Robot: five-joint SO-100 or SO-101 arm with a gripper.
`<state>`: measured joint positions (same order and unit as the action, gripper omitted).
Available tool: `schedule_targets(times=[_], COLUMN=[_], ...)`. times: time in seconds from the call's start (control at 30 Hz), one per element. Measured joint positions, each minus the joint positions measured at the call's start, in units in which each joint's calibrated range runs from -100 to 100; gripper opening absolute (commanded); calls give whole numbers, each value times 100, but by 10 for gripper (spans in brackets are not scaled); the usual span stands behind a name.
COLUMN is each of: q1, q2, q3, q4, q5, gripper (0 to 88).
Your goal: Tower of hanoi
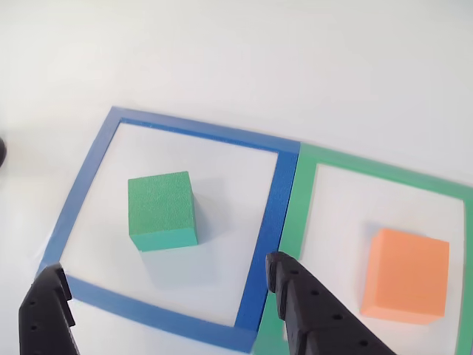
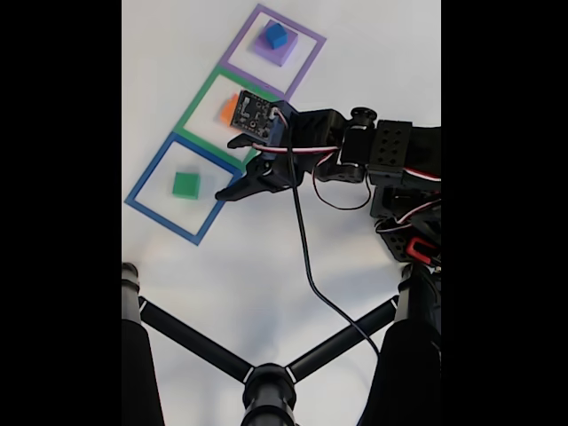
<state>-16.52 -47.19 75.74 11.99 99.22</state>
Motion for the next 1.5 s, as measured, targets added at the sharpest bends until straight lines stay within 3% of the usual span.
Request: schedule_targets(times=[0.3, 0.6, 1.07, 1.5], q1=[-214, -262, -262, -272], q2=[1704, 3468, 5441, 6113], q3=[335, 181, -817, -1067], q4=[-2541, -4195, -5390, -5651], q5=[0, 0, 78, 78], gripper=[342, 364, 376, 362])
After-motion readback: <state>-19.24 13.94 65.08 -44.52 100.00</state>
